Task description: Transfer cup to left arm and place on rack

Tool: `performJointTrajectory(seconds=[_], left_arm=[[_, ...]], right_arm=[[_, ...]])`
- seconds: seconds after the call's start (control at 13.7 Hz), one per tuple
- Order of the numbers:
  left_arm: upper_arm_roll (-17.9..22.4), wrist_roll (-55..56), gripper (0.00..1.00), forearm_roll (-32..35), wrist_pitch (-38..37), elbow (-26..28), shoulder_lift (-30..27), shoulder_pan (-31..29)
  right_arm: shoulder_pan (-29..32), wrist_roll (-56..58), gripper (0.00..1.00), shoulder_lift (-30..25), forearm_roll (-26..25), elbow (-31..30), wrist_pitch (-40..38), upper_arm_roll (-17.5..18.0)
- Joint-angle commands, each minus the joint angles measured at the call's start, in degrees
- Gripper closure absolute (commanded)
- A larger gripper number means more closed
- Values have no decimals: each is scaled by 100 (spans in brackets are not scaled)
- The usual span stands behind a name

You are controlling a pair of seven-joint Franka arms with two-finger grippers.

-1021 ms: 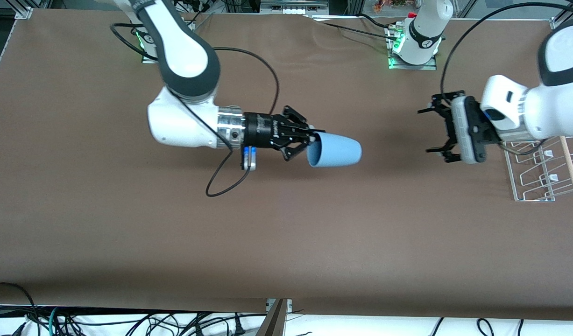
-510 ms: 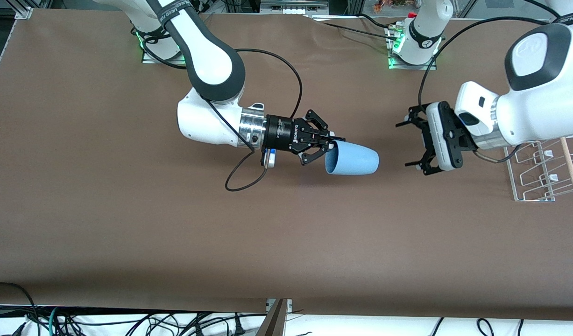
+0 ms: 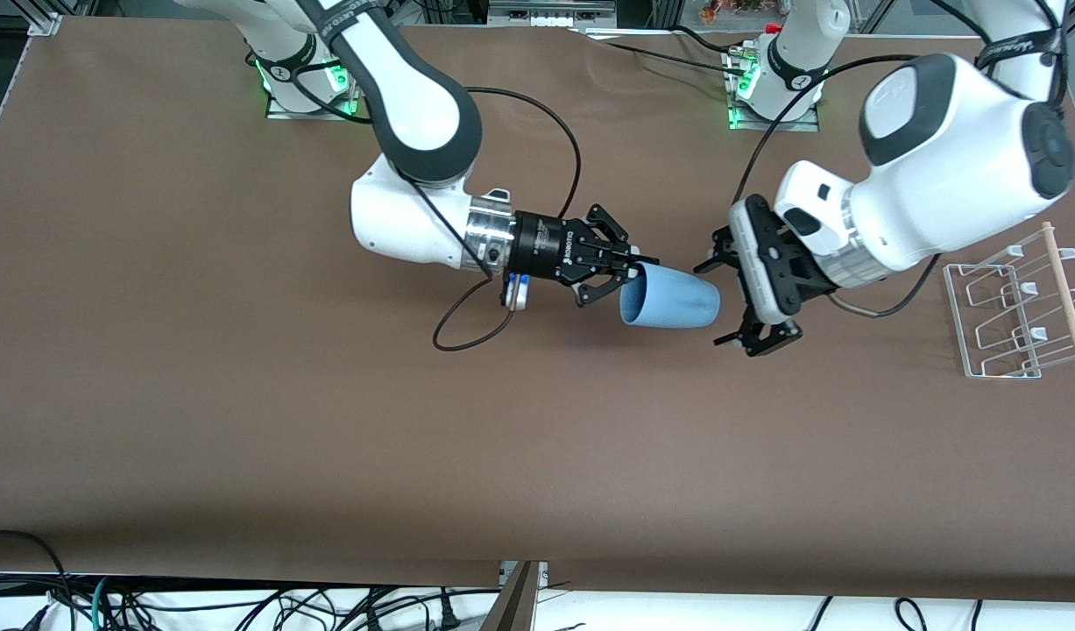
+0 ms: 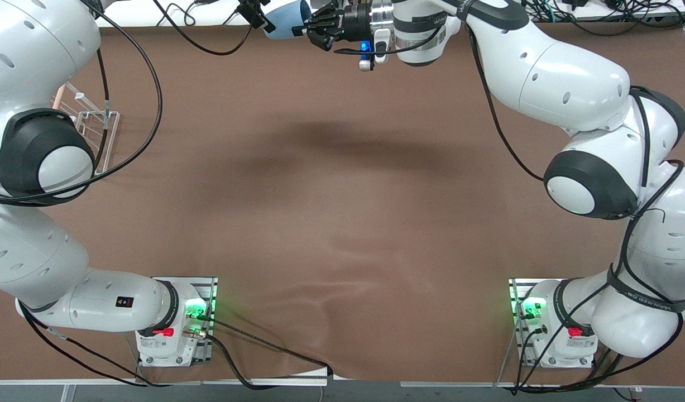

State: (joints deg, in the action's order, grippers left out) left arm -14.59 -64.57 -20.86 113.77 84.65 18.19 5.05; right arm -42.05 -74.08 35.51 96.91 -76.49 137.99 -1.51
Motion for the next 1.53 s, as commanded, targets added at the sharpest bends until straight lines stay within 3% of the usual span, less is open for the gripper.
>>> performJointTrajectory(seconds=[0.0, 0.8, 0.88, 0.95, 1.02, 1.09, 1.24, 1.39, 1.46], left_arm=[[-53, -91, 0, 415, 470, 8, 35, 110], [-150, -327, 0, 433, 427, 298, 255, 181], [-150, -467, 5, 433, 418, 272, 255, 172], [-150, -486, 19, 433, 383, 272, 237, 163], [-150, -495, 54, 425, 374, 272, 237, 154], [-150, -408, 100, 407, 365, 263, 220, 163], [-150, -337, 100, 372, 339, 263, 220, 154], [-132, -328, 100, 346, 147, 219, 220, 128], [-132, -328, 100, 337, 128, 219, 220, 111]], right_arm=[[-66, -54, 100, 123, 108, 266, 17, -25], [-66, -37, 100, 123, 108, 266, 52, -25], [-66, -37, 100, 123, 108, 266, 61, -25], [-66, -37, 100, 131, 108, 266, 61, -25], [-66, -46, 100, 131, 108, 266, 61, -25], [-66, -54, 100, 140, 108, 266, 61, -25], [-66, -54, 80, 140, 108, 266, 61, -25], [-49, -98, 28, 140, 108, 301, 61, -42], [-22, -116, 16, 140, 100, 354, 61, -42]])
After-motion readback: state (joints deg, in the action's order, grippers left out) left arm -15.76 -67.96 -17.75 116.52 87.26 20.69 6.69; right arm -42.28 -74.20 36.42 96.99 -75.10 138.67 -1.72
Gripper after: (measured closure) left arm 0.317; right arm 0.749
